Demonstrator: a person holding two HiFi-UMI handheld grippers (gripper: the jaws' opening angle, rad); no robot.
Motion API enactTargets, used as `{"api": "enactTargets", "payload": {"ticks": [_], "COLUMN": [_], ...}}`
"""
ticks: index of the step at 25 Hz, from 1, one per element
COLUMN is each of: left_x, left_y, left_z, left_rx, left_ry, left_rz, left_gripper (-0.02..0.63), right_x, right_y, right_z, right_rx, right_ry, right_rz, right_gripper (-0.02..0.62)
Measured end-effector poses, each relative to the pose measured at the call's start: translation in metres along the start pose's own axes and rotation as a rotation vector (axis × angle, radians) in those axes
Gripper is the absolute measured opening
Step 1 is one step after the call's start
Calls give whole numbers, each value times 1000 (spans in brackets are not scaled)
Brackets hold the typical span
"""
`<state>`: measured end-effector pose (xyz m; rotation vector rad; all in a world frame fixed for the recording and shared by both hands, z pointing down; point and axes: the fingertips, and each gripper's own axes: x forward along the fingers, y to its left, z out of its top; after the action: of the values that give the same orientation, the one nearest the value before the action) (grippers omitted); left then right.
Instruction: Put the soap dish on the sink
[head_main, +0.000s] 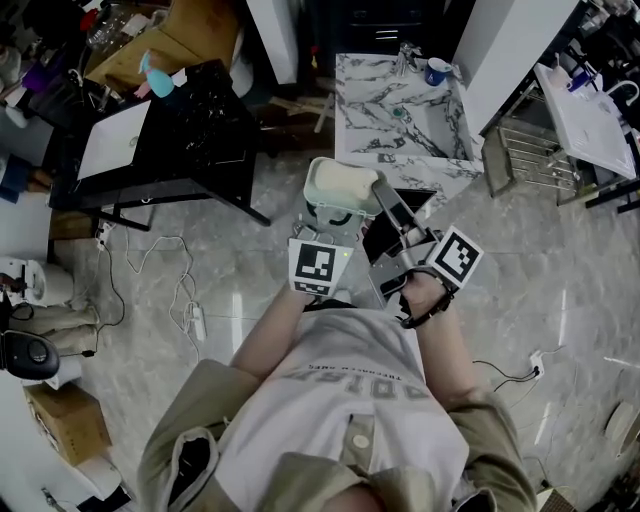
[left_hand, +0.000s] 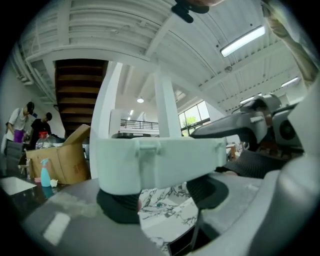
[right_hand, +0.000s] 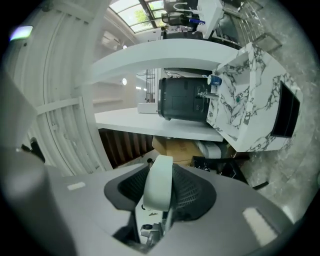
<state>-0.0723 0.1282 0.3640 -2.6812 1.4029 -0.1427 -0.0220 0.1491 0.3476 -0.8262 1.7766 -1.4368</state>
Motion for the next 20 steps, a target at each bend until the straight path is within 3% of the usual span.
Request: {"api": "enactTargets", "payload": {"ticks": [5,16,20], "left_x": [-1,6,8], "left_y": [7,18,20], "left_z": [-13,-17,-16], "left_rx": [19,31,-10], "left_ry": [25,26,33], "left_rz": [-95,-199,-253], "left_gripper": [290,311,328], "right_x": [14,24,24], "right_y": [-11,-18,-18], "right_z": [-2,11,24], "right_rx": [65,163,180], "right_ry": [-39,-105,-136], "right_rz": [-3,24,29], "right_gripper": [146,146,146]}}
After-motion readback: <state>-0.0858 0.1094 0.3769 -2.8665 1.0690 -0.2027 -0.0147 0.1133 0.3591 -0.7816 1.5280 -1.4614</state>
